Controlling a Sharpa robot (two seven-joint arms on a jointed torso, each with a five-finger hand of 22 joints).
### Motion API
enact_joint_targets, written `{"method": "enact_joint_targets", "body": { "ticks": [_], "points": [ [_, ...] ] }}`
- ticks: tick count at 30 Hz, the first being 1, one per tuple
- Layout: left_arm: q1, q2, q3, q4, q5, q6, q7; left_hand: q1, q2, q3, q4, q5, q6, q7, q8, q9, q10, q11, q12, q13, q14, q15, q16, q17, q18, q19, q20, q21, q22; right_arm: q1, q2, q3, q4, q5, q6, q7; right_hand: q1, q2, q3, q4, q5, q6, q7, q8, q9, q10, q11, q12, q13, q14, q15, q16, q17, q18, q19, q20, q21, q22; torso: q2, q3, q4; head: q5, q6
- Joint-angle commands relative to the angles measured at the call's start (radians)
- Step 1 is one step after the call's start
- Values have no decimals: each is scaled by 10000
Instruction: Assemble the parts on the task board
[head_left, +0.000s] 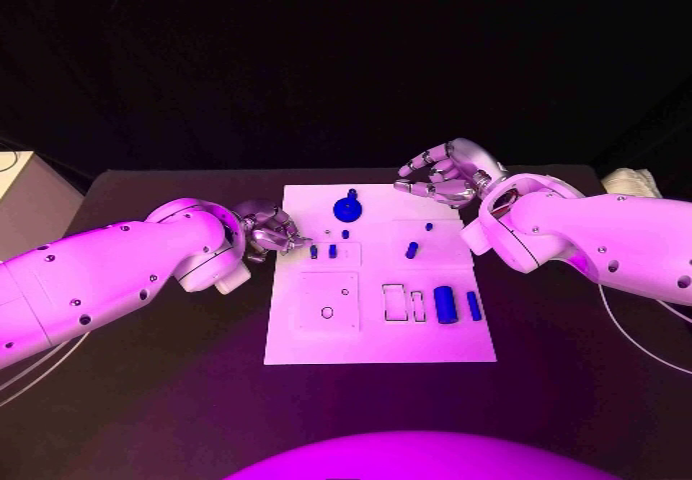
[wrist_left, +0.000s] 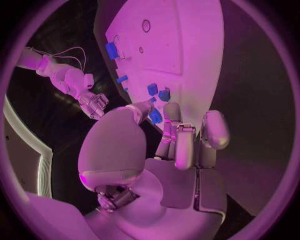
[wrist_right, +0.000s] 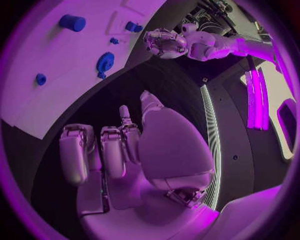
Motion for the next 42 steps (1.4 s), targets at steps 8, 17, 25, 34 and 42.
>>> {"method": "enact_joint_targets", "body": {
  "ticks": [8,17,25,34,42],
  "points": [
    [-367,-78,-44,406,-739,-2267,209,-488,-576,1087,0,35,-444,114,715,129,-327,94,446,39,457,165,-39,1216,56,50,162,-14,64,-6,-20,0,-22,48,-3,121,-108,33,90,-3,38,-12,25,51,-18,-84,-19,-57,1357,910,-1,-89,1970,206,568,21,-115,1956,-19,9,6,52,34],
    [-503,29,-75,374,-960,-2117,-143,-992,-609,1086,18,-9,-598,115,1097,201,-376,105,583,18,460,178,-27,1214,57,54,173,-13,68,-5,5,-5,-45,57,2,124,-110,32,93,-6,45,-15,25,50,-19,-92,-19,-66,1349,906,-2,-96,1957,210,559,20,-135,1944,-7,17,-9,88,52],
    [-560,207,-119,234,-985,-1708,-369,-1022,-596,1087,-32,-9,-546,39,1428,282,-388,48,660,3,466,139,-12,1227,57,59,161,-8,80,-5,12,-9,-48,59,19,117,-110,32,93,-6,45,-15,25,50,-19,-92,-19,-66,1349,906,-2,-96,1957,210,559,20,-135,1944,4,10,-9,80,50],
    [-584,351,-148,142,-972,-1518,-447,-1015,-601,1090,-38,-11,-534,21,1502,300,-384,31,679,0,476,126,1,1251,53,73,153,2,100,-6,32,-11,-63,61,28,120,-110,32,93,-6,45,-15,25,50,-19,-92,-19,-66,1349,906,-2,-96,1957,210,559,20,-135,1944,3,5,-2,72,30],
    [-594,424,-154,72,-968,-1513,-464,-970,-598,1113,-61,-11,-521,-21,1636,329,-328,-4,753,62,486,98,17,1274,52,78,136,7,110,-6,43,-12,-66,63,29,125,-110,32,93,-6,45,-15,25,50,-19,-92,-19,-66,1349,906,-2,-96,1957,210,559,20,-135,1944,7,11,-12,63,26]
  ]
}}
